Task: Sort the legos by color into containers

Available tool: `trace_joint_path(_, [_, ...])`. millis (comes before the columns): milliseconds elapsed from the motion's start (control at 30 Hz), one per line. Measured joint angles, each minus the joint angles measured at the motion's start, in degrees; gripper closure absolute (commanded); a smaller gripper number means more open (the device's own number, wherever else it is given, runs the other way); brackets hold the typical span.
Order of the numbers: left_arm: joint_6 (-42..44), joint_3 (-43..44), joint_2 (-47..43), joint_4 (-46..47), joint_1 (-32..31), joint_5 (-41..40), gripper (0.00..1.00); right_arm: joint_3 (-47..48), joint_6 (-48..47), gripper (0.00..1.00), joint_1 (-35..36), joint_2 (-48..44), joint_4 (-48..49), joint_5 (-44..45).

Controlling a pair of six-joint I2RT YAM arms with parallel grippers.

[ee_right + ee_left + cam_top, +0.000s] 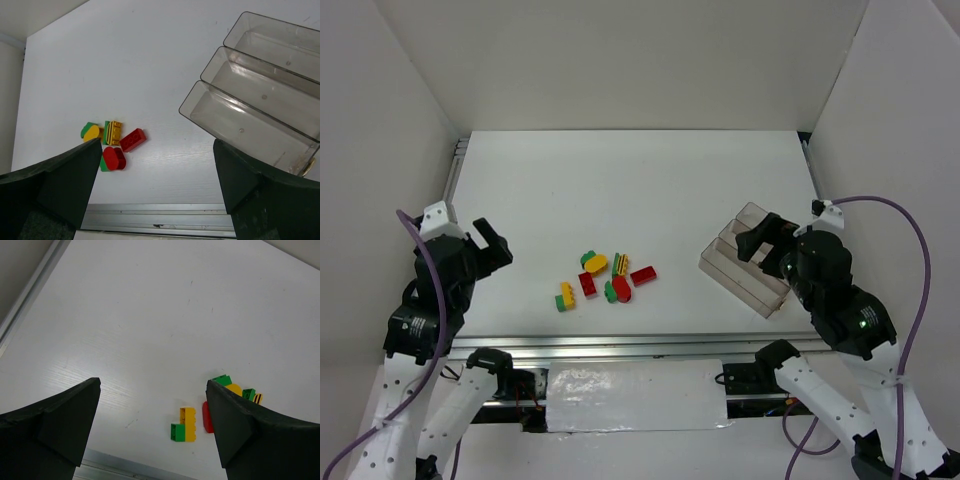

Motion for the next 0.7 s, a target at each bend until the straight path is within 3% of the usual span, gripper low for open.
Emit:
trace_joint_path(133, [0.02, -0.02, 0.20, 0.13, 0.00, 1.22, 0.00, 0.09, 2.78, 0.00, 1.18, 3.56, 0.31, -0.85])
trace_joint_path(300, [0.13, -0.02, 1.01, 0.35, 0.68, 2.21, 0.00, 0.07, 11.41, 0.00, 11.69, 14.86, 2.03, 3.41])
trace_joint_path(433, [0.20, -0.02, 1.01, 0.39, 0.96, 2.45, 0.01, 0.09, 21.81, 0.00, 19.19, 27.82, 5.35, 8.39])
trace_joint_path(700, [0.42, -0.72, 1.03, 0.92, 1.07, 4.33, 0.00, 4.85, 42.16, 0.00, 23.96, 53.07, 5.55, 14.71])
